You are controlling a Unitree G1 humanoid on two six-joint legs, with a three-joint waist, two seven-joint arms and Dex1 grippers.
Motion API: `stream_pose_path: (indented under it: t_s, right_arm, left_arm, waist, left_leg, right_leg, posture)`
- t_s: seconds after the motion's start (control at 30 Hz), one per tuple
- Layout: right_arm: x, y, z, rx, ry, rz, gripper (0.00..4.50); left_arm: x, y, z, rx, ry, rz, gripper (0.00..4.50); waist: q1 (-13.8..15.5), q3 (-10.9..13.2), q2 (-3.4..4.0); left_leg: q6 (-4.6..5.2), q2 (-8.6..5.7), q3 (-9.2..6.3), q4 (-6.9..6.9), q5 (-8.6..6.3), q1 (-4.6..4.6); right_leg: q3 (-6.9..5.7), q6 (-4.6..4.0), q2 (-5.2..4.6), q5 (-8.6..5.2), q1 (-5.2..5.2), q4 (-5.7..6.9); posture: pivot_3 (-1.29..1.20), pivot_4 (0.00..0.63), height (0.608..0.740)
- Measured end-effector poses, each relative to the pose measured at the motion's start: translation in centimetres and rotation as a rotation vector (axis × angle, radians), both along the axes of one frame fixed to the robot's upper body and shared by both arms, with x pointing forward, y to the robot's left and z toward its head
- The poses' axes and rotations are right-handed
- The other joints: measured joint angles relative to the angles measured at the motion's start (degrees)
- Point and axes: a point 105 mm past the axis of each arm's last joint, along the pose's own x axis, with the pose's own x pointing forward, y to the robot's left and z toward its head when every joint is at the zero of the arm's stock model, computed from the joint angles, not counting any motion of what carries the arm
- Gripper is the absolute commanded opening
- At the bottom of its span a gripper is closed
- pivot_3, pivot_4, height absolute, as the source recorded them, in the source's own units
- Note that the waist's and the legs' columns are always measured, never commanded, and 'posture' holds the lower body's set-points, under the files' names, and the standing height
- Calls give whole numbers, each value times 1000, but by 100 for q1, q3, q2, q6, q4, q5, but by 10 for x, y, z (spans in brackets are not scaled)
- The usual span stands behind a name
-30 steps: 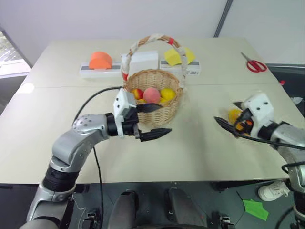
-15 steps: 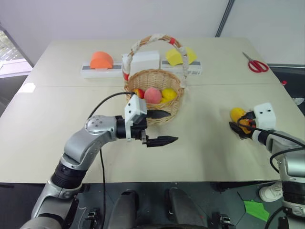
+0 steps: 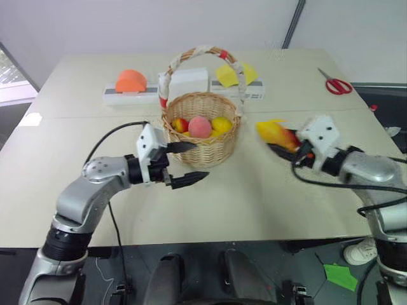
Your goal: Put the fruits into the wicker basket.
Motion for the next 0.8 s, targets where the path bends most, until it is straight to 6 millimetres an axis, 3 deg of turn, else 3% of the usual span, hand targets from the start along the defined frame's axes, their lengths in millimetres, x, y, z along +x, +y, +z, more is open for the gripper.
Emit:
stream_pose_path:
  t_s: [0.1, 0.3, 0.47, 0.5, 0.6, 0.7, 0.8]
  right_arm:
    - [12, 43, 17, 26, -58, 84, 1547]
    - [72, 67, 19, 78, -14, -81, 1547]
    - [95, 65, 4, 65, 27, -162, 3991]
    - [95, 65, 6, 67, 9, -160, 4462]
    - [85, 72, 22, 87, -67, -94, 4488]
    - [56, 72, 41, 121, -141, 27, 4488]
    - [25, 55, 32, 145, -100, 102, 4488]
  left_arm:
    - [2, 9, 2, -1, -12, 37, 4500]
    - [-3, 10, 3, -10, -27, 77, 4500]
    - [-6, 13, 3, -16, -37, 111, 4500]
    - [-6, 14, 3, -21, -33, 117, 4500]
    - [-6, 15, 3, -34, -26, 127, 4500]
    - [-6, 16, 5, -44, -29, 127, 4500]
    - [-5, 18, 6, -48, -30, 134, 4500]
  waist:
    - [40, -1, -2]
    - [106, -1, -7]
    - [155, -1, -7]
    - [165, -1, -6]
    - [168, 0, -6]
    - [183, -1, -6]
    - [234, -1, -7]
  left_leg:
    - [-4, 0, -10, -1, 2, -3]
    - [-6, -14, -11, -6, 3, -23]
    - [-6, -14, -9, -12, 2, -27]
    - [-6, -13, -8, -11, 2, -27]
    - [-5, -12, -8, -11, 2, -28]
    - [-4, -11, -11, -12, 1, -28]
    - [0, -15, -21, -9, -1, -31]
  right_leg:
    - [-6, -1, -5, 0, 0, 3]
    - [-6, -1, -29, 1, -15, -4]
    - [-6, -2, -29, 1, -24, -3]
    - [-6, -2, -29, 1, -25, -3]
    - [-6, -2, -27, 1, -27, -2]
    - [-7, -2, -27, 1, -24, -4]
    - [-14, -1, -31, 1, -12, -15]
  posture:
    - [0, 150, 740]
    - [0, 150, 740]
    - [0, 150, 740]
    - [0, 150, 740]
    - [0, 150, 740]
    - [0, 150, 740]
    - [0, 150, 740]
